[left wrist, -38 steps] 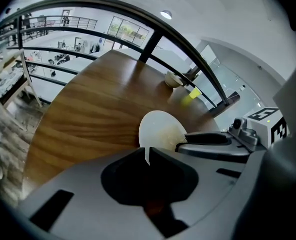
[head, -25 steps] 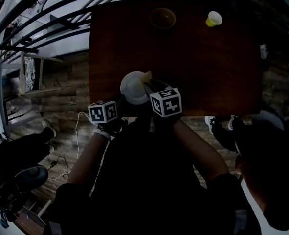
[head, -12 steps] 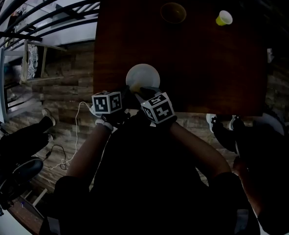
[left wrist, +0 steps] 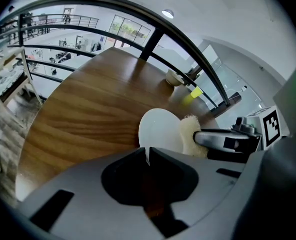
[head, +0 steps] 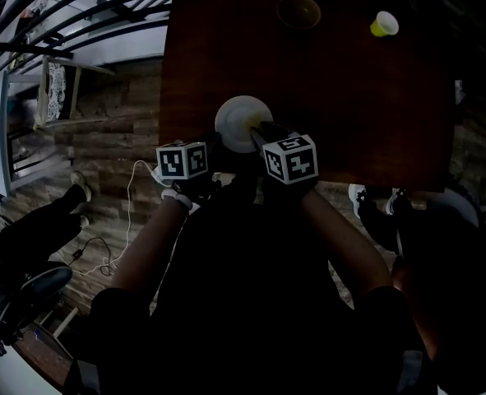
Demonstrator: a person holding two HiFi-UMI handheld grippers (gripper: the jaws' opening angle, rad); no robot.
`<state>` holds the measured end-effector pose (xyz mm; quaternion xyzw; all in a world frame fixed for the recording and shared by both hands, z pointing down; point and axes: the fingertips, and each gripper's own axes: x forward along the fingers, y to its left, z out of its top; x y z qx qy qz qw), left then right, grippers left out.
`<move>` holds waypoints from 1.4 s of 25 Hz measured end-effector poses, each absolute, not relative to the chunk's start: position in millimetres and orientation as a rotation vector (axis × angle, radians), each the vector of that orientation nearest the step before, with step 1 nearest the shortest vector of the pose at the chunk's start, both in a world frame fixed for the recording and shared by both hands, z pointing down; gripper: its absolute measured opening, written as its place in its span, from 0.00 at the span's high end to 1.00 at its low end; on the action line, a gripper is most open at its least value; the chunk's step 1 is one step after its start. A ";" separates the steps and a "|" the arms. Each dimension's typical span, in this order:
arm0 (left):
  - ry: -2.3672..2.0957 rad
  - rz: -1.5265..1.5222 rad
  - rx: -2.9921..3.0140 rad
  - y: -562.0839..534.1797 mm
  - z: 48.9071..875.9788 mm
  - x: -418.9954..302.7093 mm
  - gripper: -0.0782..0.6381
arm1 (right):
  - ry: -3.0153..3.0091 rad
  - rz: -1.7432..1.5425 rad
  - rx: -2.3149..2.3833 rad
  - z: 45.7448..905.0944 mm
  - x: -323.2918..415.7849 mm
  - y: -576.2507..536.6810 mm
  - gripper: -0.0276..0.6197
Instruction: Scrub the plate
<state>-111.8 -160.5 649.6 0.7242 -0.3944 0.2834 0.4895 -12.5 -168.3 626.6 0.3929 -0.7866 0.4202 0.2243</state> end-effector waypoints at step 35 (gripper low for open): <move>-0.967 0.702 1.750 -164.2 648.3 -106.6 0.84 | -2.163 1.193 1.207 613.0 36.5 -180.4 0.77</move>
